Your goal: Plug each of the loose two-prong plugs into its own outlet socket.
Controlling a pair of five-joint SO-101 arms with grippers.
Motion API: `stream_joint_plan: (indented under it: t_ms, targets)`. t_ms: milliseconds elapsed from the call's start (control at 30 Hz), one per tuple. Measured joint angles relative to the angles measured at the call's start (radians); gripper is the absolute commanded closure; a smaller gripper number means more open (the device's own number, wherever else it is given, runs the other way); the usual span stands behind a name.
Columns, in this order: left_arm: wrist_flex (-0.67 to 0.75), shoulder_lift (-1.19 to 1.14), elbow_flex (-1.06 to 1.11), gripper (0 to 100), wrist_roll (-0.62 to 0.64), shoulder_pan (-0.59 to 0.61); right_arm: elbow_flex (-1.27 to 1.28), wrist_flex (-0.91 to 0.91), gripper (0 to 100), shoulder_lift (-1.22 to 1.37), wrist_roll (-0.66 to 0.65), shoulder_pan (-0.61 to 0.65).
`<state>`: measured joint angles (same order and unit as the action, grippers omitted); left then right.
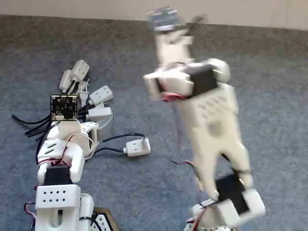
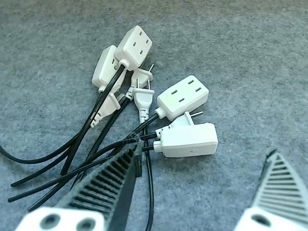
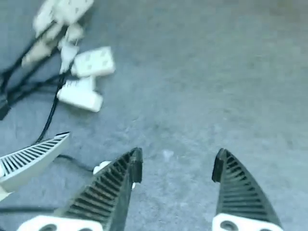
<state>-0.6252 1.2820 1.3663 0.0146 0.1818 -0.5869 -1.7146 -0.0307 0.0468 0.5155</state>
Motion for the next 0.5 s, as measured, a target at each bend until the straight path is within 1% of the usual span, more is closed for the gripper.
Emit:
stream_joint_plan:
  t_ms: [133, 200, 267, 333, 433, 500]
  targets:
    - [-0.008, 0.000, -0.012, 62, 0.000, 0.000, 0.158, 0.000, 76.7, -0.230, -0.025, -0.135]
    - [-0.069, 0.000, -0.057, 62, 0.000, 0.000, 0.285, 0.009, 76.7, -0.358, -0.041, -0.187]
    - [-0.158, 0.000, -0.120, 62, -0.015, -0.017, 0.451, 0.058, 76.7, -0.483, -0.054, -0.218]
    - [-0.269, 0.000, -0.186, 64, -0.086, -0.063, 0.663, 0.150, 76.7, -0.600, -0.064, -0.230]
    - [-0.450, 0.000, -0.278, 71, -0.213, -0.132, 1.034, 0.338, 76.7, -0.736, -0.072, -0.239]
    - [-0.559, -0.005, -0.345, 74, -0.288, -0.135, 1.283, 0.462, 76.7, -0.806, -0.074, -0.241]
